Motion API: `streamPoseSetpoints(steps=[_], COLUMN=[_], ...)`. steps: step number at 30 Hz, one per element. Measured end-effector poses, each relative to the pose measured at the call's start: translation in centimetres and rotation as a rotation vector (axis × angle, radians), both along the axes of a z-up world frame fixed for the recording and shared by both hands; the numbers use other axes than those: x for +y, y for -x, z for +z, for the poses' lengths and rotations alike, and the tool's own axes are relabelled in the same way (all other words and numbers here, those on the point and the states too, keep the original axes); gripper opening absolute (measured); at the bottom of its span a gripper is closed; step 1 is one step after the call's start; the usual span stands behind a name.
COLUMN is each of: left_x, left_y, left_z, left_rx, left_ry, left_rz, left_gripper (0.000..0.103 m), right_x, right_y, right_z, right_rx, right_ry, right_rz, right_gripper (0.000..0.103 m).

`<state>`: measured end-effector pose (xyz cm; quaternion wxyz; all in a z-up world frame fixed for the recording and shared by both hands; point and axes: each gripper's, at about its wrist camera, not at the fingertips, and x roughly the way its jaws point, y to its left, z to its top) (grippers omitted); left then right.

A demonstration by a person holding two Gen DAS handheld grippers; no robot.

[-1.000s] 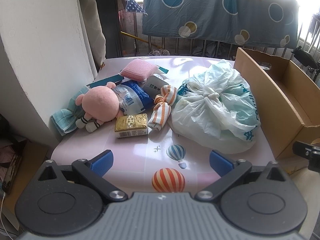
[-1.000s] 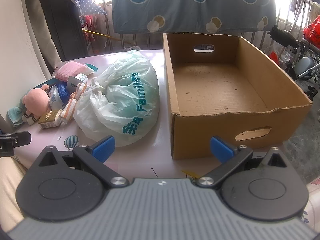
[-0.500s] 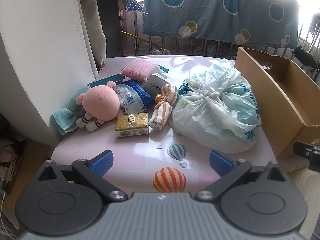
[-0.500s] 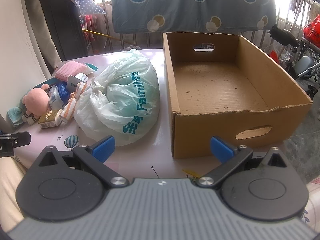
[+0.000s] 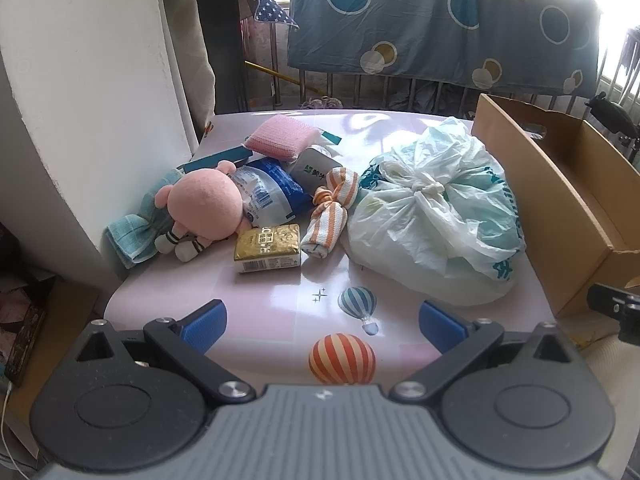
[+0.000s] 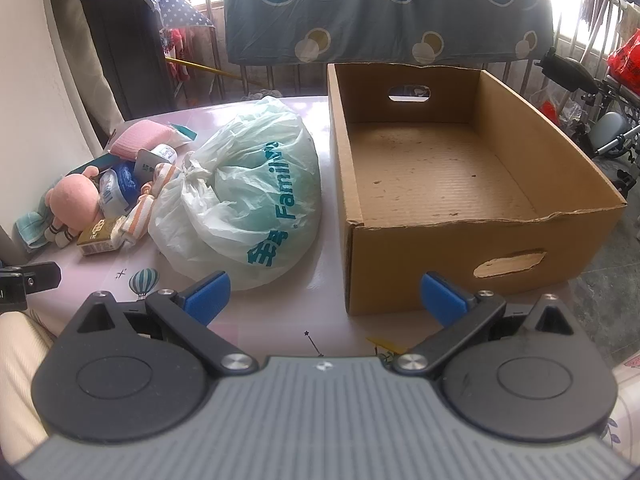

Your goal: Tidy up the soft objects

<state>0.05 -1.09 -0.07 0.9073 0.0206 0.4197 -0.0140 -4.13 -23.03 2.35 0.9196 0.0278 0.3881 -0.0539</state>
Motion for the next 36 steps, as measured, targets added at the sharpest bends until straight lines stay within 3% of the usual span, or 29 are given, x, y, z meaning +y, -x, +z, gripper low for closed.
streamPoseSetpoints(steps=[14, 22, 26, 29, 33, 36], left_x=[0.8, 4.6, 5.9, 6.5, 6.3, 6.0], left_y=[0.1, -1.8, -5.0, -8.4, -14.3, -19.2], left_z=[-0.2, 1.6, 3.5, 4.5, 3.9, 1.8], left_rx=[-0.004, -0.076, -0.139, -0.180, -0.204, -0.163], left_ry=[0.009, 0.074, 0.062, 0.037, -0.035, -0.103], left_rz=[0.021, 0.015, -0.007, -0.001, 0.056, 0.144], left_gripper=[0.103, 0.103, 0.103, 0.103, 0.099, 0.085], right_x=[0.3, 1.9, 2.5, 3.1, 4.5, 5.2], right_y=[0.3, -2.6, -7.6, -13.4, -23.4, -30.7], right_z=[-0.1, 3.7, 6.9, 7.8, 5.8, 2.5], right_rx=[-0.014, -0.148, -0.206, -0.180, -0.047, 0.103], right_ry=[-0.034, -0.055, -0.163, -0.271, -0.461, -0.618], right_rz=[0.012, 0.116, 0.225, 0.303, 0.369, 0.317], right_gripper=[0.102, 0.102, 0.102, 0.102, 0.101, 0.093])
